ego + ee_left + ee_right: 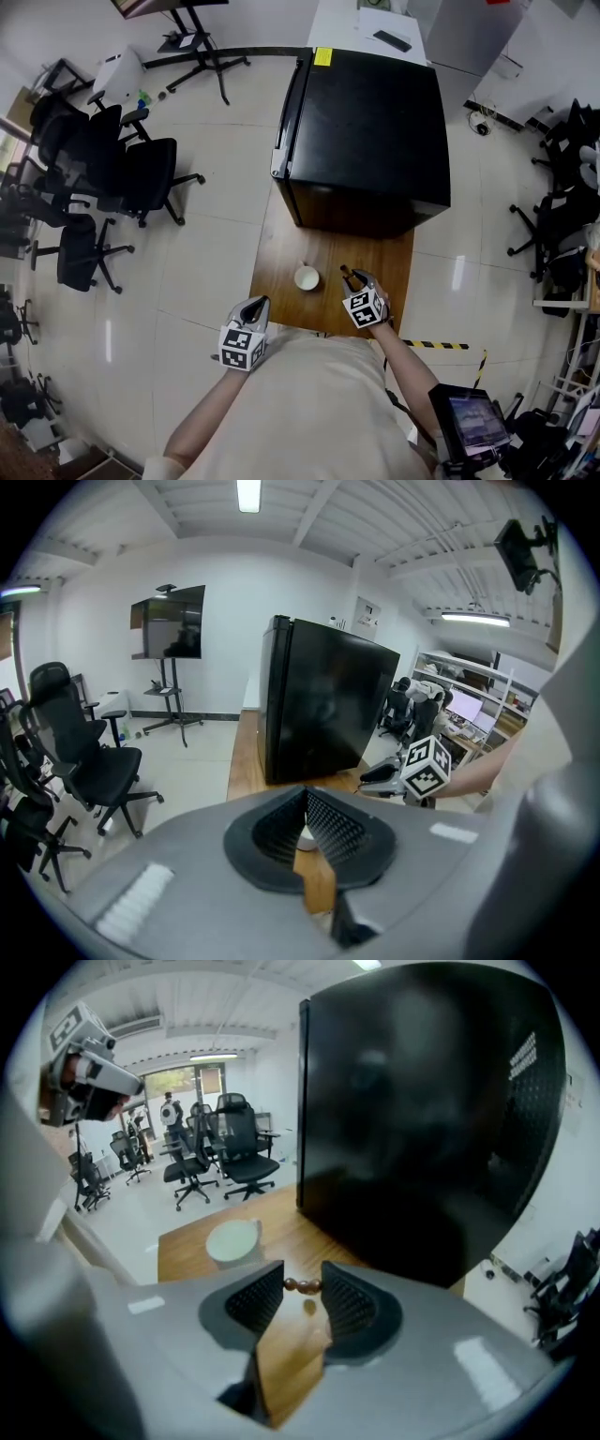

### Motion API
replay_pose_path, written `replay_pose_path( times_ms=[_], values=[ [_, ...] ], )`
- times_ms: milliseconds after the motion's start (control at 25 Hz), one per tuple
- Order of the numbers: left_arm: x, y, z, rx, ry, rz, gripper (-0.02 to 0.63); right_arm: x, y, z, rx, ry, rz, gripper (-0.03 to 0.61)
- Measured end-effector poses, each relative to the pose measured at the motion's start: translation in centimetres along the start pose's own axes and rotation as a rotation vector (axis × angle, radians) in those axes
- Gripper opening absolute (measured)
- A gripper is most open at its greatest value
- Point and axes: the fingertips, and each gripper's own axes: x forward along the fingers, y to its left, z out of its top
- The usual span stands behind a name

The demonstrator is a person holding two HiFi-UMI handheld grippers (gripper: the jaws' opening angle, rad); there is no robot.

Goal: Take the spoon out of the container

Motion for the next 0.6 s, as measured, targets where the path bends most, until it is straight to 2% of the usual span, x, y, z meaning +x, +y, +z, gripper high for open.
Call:
replay_pose_path(
  times_ms=[160, 400, 600],
  values=[
    [-0.6, 0.1, -0.1, -0.008, 0.006, 0.01, 0.0, 0.6, -0.5, -2.3, 0.008, 0.019, -0.061, 0.126],
    [-1.1, 0.2, -0.4, -0.013, 0.013, 0.021, 0.0, 0.4, 0.6, -6.5, 0.023, 0.056, -0.098, 0.127],
    [-1.0, -0.3, -0.9, 0.002, 0.031, 0.011, 0.0, 1.4, 1.5, -10.6, 0.057, 0.153, -0.108, 0.127]
  ],
)
